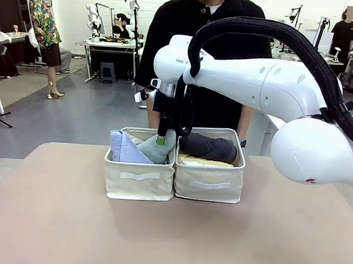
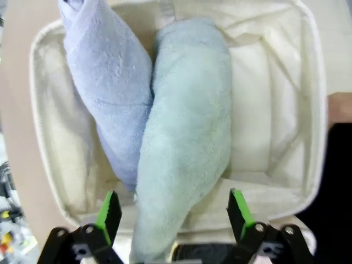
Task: Sort the towels based on their folding style.
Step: Pick up another triangle-folded towel from the table and place it in the left Fabric basket.
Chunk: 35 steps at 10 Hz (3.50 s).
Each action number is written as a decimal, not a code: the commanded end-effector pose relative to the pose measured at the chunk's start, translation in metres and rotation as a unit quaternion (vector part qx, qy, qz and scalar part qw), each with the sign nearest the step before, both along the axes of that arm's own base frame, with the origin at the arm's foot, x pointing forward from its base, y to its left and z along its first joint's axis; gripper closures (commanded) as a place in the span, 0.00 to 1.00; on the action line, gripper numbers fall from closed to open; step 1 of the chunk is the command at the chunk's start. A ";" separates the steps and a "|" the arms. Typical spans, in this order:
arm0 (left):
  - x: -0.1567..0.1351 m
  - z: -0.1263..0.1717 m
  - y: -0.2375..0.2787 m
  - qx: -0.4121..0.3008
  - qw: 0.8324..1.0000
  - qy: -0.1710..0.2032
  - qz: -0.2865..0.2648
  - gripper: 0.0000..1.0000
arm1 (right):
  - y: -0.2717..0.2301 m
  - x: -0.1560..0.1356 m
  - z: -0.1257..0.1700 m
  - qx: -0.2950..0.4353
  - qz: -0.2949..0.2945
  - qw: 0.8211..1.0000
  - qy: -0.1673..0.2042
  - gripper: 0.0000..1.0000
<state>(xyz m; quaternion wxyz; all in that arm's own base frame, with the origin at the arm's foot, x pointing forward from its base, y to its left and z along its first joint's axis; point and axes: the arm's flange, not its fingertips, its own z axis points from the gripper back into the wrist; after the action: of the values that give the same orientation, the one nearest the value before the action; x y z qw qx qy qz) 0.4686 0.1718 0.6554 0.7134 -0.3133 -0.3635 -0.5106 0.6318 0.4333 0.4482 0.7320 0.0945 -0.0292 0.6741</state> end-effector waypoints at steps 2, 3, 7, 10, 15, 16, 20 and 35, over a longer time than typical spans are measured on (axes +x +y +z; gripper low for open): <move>-0.001 0.002 0.000 0.000 1.000 -0.002 0.002 0.02 | -0.040 -0.038 0.055 -0.013 -0.040 0.997 -0.064 0.00; -0.001 0.002 0.000 0.000 1.000 -0.002 0.002 0.02 | -0.068 -0.061 0.067 -0.041 -0.071 0.994 -0.074 0.00; -0.001 0.002 0.000 0.000 1.000 -0.002 0.002 0.02 | -0.156 -0.144 0.080 -0.249 -0.162 0.955 0.004 0.00; -0.001 0.002 0.000 0.000 1.000 -0.002 0.002 0.02 | -0.214 -0.179 0.116 -0.217 -0.266 0.937 -0.059 0.00; -0.001 0.002 0.000 0.000 1.000 -0.002 0.002 0.02 | -0.341 -0.220 0.144 0.000 -0.314 0.946 -0.083 0.00; -0.001 0.002 0.000 0.000 1.000 -0.002 0.002 0.02 | -0.359 -0.223 0.147 0.033 -0.301 0.949 -0.086 0.00; -0.001 0.002 0.000 0.000 1.000 -0.002 0.002 0.02 | -0.384 -0.224 0.158 0.045 -0.302 0.947 -0.100 0.00; -0.001 0.002 0.000 0.000 1.000 -0.002 0.002 0.02 | -0.645 -0.269 0.193 0.442 -0.136 0.884 -0.068 0.00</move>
<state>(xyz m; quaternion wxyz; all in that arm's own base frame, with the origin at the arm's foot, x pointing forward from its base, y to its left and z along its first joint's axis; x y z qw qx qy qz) 0.4686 0.1725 0.6553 0.7138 -0.3130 -0.3636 -0.5101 0.3669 -0.2198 0.6311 0.6803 0.3595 -0.3685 0.5216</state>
